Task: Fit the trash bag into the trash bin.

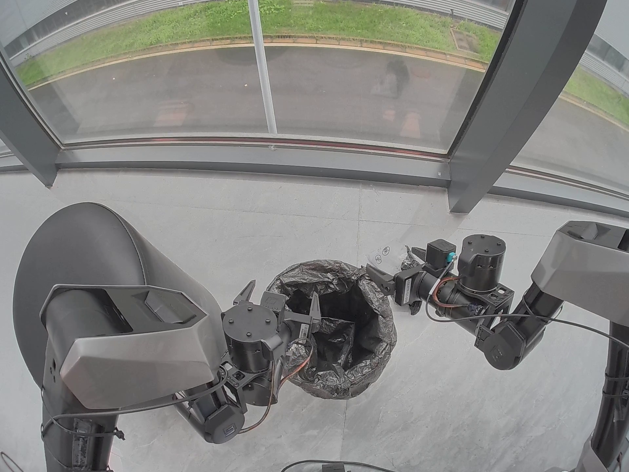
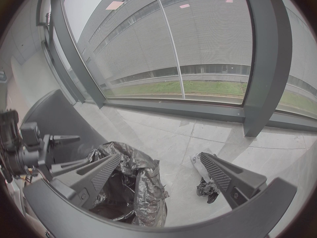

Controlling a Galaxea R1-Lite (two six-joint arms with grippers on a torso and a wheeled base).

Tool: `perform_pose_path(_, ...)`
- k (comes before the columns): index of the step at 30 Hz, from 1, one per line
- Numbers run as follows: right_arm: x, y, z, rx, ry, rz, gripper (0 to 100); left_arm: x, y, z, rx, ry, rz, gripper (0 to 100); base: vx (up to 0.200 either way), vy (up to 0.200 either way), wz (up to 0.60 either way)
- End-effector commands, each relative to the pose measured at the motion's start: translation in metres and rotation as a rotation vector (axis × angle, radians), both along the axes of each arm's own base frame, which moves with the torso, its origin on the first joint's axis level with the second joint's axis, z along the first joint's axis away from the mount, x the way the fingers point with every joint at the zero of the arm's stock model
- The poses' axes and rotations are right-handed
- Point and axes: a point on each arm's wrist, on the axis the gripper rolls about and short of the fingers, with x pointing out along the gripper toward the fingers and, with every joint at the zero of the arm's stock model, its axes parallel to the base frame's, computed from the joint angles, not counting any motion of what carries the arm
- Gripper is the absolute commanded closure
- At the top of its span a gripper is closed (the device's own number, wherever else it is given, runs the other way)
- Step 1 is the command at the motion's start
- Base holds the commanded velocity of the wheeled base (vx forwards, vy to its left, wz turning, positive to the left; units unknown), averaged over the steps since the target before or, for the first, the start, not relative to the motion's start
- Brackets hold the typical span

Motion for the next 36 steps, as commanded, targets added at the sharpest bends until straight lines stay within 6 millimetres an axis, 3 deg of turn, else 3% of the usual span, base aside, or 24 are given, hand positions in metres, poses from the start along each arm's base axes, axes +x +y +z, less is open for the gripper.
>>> perform_pose_path(1,0.000,-0.008,0.017,0.033,-0.038,-0.018,0,0.010,-0.002,-0.017,0.029,0.013,0.010,0,0.000,0.000,0.00)
perform_pose_path(7,0.007,-0.018,0.015,0.035,-0.044,-0.049,0,0.048,0.003,-0.009,0.046,-0.037,0.077,0,0.000,0.000,0.00)
perform_pose_path(13,0.010,-0.024,0.009,0.032,-0.030,-0.064,0,0.055,0.001,-0.024,0.076,-0.003,0.081,0,0.000,0.000,0.00)
perform_pose_path(30,0.012,-0.029,-0.005,0.057,-0.022,-0.078,0,0.058,-0.001,-0.038,0.091,0.012,0.097,0,0.000,0.000,0.00)
perform_pose_path(36,0.012,-0.032,-0.006,0.055,-0.017,-0.083,0,0.056,-0.002,-0.031,0.073,-0.010,0.108,0,0.000,0.000,0.00)
